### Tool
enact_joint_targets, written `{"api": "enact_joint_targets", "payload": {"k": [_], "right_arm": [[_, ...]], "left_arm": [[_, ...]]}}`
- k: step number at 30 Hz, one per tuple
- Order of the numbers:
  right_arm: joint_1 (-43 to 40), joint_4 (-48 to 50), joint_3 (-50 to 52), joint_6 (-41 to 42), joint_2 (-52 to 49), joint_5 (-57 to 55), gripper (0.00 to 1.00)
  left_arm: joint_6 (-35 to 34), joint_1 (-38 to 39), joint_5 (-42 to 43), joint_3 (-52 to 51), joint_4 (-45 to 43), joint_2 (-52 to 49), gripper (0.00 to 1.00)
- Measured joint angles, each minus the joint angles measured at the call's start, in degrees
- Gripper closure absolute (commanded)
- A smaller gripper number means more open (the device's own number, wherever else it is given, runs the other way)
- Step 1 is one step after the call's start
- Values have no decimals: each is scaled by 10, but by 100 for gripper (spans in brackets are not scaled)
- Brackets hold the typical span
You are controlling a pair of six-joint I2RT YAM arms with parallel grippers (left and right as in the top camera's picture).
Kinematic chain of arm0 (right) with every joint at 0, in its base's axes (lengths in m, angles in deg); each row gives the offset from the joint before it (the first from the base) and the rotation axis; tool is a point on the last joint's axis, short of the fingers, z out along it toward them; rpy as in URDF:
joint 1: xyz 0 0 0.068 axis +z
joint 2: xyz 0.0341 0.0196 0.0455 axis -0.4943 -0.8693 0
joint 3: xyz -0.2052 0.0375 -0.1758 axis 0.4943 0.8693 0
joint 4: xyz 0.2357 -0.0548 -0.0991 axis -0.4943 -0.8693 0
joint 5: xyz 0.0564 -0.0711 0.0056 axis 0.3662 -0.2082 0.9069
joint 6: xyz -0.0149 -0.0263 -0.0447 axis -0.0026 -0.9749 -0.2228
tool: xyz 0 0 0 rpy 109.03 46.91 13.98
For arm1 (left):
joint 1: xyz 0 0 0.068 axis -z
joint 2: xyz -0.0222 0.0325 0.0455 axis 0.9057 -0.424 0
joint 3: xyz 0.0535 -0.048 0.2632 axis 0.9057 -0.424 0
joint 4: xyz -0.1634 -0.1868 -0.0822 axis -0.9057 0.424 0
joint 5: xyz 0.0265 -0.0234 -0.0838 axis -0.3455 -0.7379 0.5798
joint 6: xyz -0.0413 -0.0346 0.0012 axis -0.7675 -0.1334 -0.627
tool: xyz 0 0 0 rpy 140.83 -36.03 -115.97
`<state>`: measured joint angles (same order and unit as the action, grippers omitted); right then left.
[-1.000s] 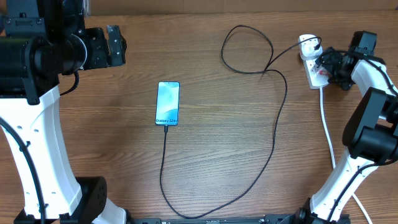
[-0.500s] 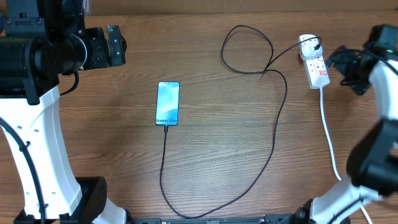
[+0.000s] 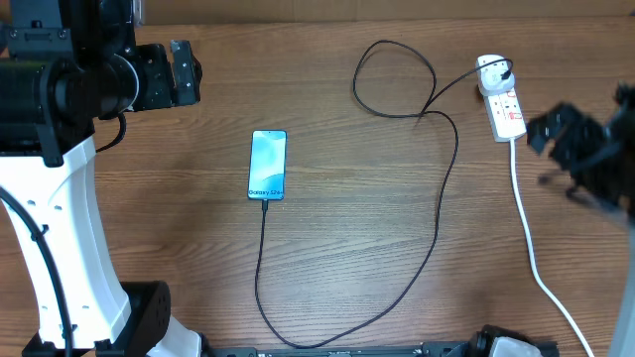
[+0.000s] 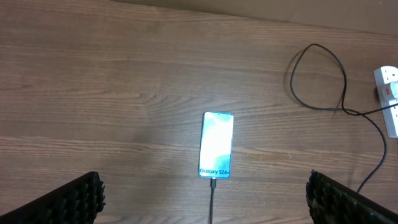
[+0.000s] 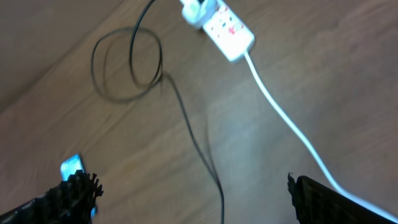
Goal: Plug charger to phone and switch on socket
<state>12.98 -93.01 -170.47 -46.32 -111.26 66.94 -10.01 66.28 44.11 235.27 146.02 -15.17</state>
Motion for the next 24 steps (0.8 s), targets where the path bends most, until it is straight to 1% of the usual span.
{"api": "enact_joint_targets", "payload": {"k": [3,8,12,14,21,24], "right_arm": [[2,-58,0,0,70,3,0],[2,-96,0,0,153,3,0],[2,-144,0,-3,180,1,0],[2,-162,0,-18,186,0,0],[3,-152,0,-116,188,48,0],[18,-84,19,-140,197,67,0]], "left_arm": [[0,0,0,0,0,0,0],[0,0,0,0,0,0,0],[0,0,0,0,0,0,0],[0,0,0,0,0,0,0],[0,0,0,0,0,0,0],[0,0,0,0,0,0,1]]}}
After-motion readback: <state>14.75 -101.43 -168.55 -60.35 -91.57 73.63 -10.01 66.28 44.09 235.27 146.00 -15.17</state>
